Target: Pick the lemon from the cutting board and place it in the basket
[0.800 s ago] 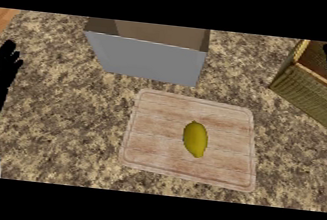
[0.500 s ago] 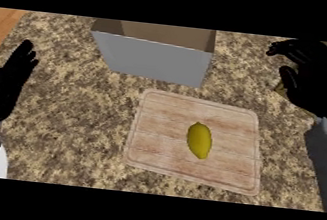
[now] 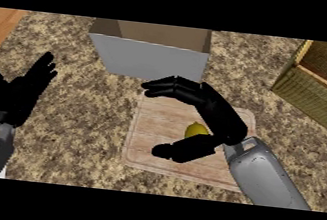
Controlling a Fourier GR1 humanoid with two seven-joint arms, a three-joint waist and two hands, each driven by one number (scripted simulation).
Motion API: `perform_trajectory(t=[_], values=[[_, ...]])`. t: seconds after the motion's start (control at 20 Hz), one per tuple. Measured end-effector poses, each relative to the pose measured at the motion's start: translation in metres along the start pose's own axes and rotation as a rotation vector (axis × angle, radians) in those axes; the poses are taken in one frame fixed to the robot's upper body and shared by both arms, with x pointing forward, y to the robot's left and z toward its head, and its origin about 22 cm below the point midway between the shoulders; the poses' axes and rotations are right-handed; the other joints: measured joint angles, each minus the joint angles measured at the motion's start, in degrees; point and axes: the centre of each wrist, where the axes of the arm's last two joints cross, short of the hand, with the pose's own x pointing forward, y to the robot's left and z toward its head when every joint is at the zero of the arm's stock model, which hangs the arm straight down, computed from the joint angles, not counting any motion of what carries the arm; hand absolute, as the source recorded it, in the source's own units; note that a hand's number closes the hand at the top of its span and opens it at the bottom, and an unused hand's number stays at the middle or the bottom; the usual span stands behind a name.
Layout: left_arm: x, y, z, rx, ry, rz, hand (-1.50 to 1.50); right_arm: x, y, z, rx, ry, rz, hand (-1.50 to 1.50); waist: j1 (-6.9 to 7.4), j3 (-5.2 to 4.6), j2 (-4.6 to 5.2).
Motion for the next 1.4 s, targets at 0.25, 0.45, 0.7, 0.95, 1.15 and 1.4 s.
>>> perform_trajectory(t=[0.25,0.45,0.7,0.95,1.15,1.4], values=[[-0.007,0.005,0.003,0.007,0.019,0.012,0.0,0.036,0.033,-0.034,0.039,0.106,0.057,-1.5,-1.19,-0.04,-0.42],[-0.009,0.006,0.004,0.013,0.033,0.018,0.0,0.062,0.016,-0.058,0.122,0.264,0.218,-1.5,-1.87,-0.14,-0.85],[-0.011,0.006,0.003,0.027,0.036,0.013,0.0,0.086,-0.023,-0.079,0.156,0.479,0.552,-1.5,-2.61,-0.19,-1.15],[-0.011,0.006,0.001,0.023,0.032,0.016,0.0,0.126,-0.066,-0.103,0.197,0.642,0.663,-1.5,-2.35,-0.1,-0.85],[-0.002,0.002,-0.003,0.022,0.025,0.015,0.0,0.137,-0.092,-0.112,0.32,0.735,0.634,-1.5,-2.13,-0.04,-0.71],[-0.004,0.003,0.0,0.021,0.027,0.011,0.0,0.138,-0.128,-0.093,0.397,0.746,0.533,-1.5,-2.1,0.01,-0.58]])
